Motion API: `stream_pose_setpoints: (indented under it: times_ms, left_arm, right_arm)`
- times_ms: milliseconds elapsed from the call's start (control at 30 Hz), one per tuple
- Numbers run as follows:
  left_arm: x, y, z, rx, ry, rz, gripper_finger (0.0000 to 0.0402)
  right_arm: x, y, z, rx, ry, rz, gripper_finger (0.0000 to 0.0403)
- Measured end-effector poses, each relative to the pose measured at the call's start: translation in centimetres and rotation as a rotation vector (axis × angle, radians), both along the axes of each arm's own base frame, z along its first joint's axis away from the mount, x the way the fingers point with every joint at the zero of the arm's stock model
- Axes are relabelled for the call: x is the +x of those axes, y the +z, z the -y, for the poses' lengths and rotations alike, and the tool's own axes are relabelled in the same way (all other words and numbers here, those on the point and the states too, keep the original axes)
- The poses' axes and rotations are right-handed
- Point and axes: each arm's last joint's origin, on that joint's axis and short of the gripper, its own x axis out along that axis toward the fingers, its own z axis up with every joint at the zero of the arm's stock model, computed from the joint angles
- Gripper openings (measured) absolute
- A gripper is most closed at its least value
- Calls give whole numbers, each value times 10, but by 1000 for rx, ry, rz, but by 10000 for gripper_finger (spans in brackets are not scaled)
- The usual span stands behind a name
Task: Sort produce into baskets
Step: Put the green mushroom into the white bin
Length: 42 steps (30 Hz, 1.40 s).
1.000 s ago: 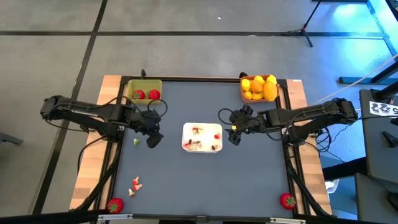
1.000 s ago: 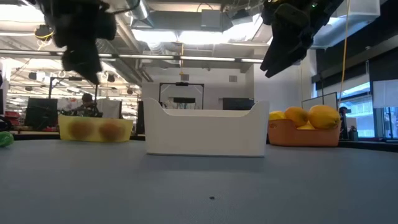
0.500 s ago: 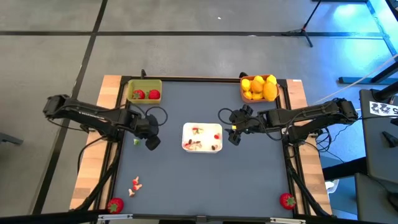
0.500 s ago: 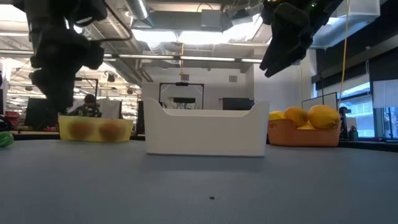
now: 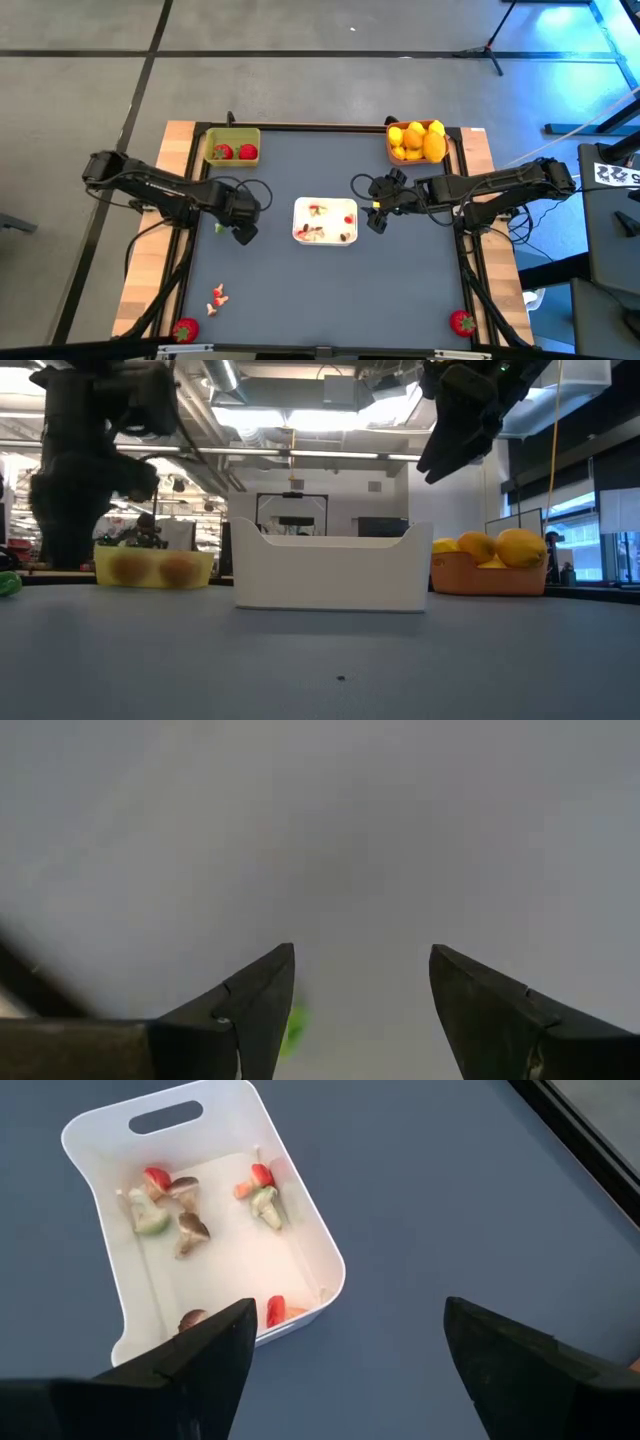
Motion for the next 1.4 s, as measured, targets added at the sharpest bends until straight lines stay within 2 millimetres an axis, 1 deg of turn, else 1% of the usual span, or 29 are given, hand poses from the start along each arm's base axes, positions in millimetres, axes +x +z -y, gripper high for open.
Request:
stream_pose_setpoints:
  times_ms: [167,400,600,733,867,1067,1167,1267,1400]
  left_arm:
    - [-7,-9,0,4,56,-168,226]
    - [-4,-17,2,-65,82,-241,226]
    - [-12,-31,2,-62,91,-341,222]
    - [-13,-37,3,-87,66,-354,194]
    - [-11,-37,4,-96,21,-331,148]
    - [-7,-35,4,-96,-71,-305,84]
    - [-1,-30,2,-36,-135,-277,61]
    - [8,-19,2,-7,-199,-218,46]
    - [25,2,2,41,-265,-83,39]
  right_arm:
    - [0,0,0,0,0,1,319]
    - [0,0,0,0,0,3,319]
    - [0,0,0,0,0,3,319]
    - [0,0,0,0,0,5,319]
    - [0,0,0,0,0,6,319]
    - [0,0,0,0,0,6,319]
    - [0,0,0,1,0,6,319]
    - [0,0,0,1,0,6,319]
    - [0,0,0,1,0,7,319]
